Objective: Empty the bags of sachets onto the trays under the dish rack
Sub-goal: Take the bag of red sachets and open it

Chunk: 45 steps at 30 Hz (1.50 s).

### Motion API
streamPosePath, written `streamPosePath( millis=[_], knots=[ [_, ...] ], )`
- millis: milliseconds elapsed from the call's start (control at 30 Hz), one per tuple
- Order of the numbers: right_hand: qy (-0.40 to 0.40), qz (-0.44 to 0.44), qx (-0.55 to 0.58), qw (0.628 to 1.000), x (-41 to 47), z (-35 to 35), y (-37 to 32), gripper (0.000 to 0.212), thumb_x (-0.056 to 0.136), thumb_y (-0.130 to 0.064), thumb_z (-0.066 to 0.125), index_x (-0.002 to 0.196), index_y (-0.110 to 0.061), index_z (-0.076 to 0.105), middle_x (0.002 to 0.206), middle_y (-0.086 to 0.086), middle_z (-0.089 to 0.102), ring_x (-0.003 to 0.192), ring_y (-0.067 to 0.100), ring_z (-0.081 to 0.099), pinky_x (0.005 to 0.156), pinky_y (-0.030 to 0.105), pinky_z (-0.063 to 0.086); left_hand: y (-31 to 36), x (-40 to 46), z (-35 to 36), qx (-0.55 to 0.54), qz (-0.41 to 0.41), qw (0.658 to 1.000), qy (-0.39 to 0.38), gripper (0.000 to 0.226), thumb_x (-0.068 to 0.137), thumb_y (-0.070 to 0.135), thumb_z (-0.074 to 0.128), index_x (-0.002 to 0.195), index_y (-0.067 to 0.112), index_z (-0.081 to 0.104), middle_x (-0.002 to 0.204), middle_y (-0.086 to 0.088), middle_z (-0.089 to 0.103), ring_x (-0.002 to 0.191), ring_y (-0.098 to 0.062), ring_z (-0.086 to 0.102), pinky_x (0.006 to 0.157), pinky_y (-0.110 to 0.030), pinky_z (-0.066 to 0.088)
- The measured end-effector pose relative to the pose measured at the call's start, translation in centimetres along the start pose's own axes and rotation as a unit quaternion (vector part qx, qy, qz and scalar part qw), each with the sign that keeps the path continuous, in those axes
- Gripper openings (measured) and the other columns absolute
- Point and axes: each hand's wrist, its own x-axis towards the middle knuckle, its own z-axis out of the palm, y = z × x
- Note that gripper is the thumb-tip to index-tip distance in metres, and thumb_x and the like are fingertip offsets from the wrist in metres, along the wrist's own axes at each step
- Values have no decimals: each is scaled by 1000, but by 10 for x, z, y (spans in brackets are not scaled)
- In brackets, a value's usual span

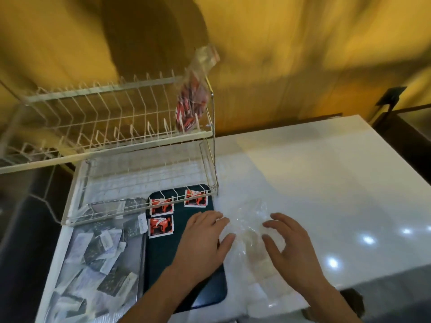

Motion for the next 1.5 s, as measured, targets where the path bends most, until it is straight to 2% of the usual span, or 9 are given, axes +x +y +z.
streamPosePath(
  millis=[333,500,767,900,1033,1133,1233,1367,1500],
  knots=[
    [50,-73,28,996,22,-16,-101,24,86,-27,67,110,-32,67,131,-10,59,125,12,52,109,36,40,-40,-5,-80,-86,15,988,129,41,91,49,49,121,28,65,124,10,65,117,-9,57,102,-28,44],
    [72,-106,39,991,39,-36,-141,26,87,-28,65,112,-35,64,132,-13,57,126,10,50,109,39,42,-46,1,-125,-138,13,973,184,40,90,53,49,121,32,64,122,22,58,113,10,45,95,-2,29],
    [176,-195,59,963,81,-83,-182,22,85,-19,69,105,-26,68,105,-30,57,103,-20,50,88,-3,35,-45,36,-198,-246,19,933,261,26,86,36,70,112,30,67,109,20,64,100,9,56,88,-8,42],
    [208,-158,99,960,110,-99,-196,14,86,-26,68,100,-24,65,95,-24,61,92,-8,58,77,1,40,-43,66,-224,-260,-36,945,195,41,82,36,73,118,39,56,109,28,54,104,0,52,96,-28,45],
    [209,-118,98,966,142,-106,-213,30,87,-42,63,107,-20,65,104,-4,69,100,13,62,82,28,51,-48,103,-233,-248,-39,964,90,75,77,46,75,141,28,41,141,12,49,113,-3,46,81,-15,39],
    [182,-119,19,976,162,-105,-224,47,89,-53,54,117,-17,66,114,1,71,95,13,63,75,25,45,-53,132,-233,-245,-49,968,36,86,75,49,77,145,25,35,144,4,48,108,-6,46,64,-11,36],
    [199,-147,19,969,174,-103,-236,40,90,-48,56,108,-16,71,107,0,75,64,8,55,58,22,39,-56,151,-228,-256,-47,965,4,95,68,55,80,145,26,31,137,1,55,110,-12,57,83,-26,53],
    [220,-185,-3,958,183,-100,-247,26,92,-30,56,101,-13,75,104,3,76,86,18,70,73,30,55,-55,164,-222,-277,-47,960,3,94,67,49,82,143,26,31,127,1,61,109,-17,63,93,-40,56],
    [219,-206,5,954,187,-98,-257,24,94,-28,54,92,-17,75,86,2,78,77,21,71,67,38,58,-57,163,-219,-284,-54,957,24,94,70,48,81,145,26,27,135,0,54,117,-22,58,96,-41,52]
  ],
)
